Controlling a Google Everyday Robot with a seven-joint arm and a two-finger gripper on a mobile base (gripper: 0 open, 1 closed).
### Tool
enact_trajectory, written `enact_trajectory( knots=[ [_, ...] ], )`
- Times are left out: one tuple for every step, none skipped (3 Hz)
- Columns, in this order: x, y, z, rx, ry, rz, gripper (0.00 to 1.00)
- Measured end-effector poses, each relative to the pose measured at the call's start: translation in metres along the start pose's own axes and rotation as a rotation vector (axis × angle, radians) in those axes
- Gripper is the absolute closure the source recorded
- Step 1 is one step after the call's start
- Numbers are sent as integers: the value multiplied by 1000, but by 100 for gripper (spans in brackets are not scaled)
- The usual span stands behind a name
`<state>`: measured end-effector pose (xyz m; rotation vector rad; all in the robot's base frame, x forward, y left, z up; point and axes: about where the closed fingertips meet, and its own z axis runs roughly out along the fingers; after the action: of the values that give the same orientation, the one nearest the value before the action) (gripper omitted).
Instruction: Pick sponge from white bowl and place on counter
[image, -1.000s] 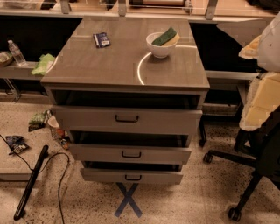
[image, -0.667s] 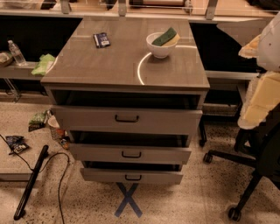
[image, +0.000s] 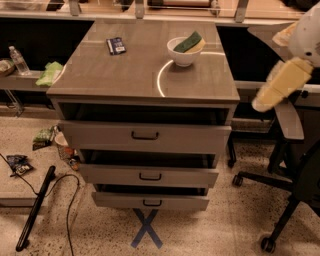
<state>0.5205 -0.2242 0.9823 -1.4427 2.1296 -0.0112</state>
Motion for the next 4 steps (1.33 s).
enact_trajectory(
  knots=[
    [-47, -94, 38, 49, -383, 192, 0],
    [-91, -154, 66, 60, -636, 326, 0],
    [-123, -173, 103, 43, -600, 424, 0],
    [-130, -172, 109, 12, -596, 496, 0]
  ],
)
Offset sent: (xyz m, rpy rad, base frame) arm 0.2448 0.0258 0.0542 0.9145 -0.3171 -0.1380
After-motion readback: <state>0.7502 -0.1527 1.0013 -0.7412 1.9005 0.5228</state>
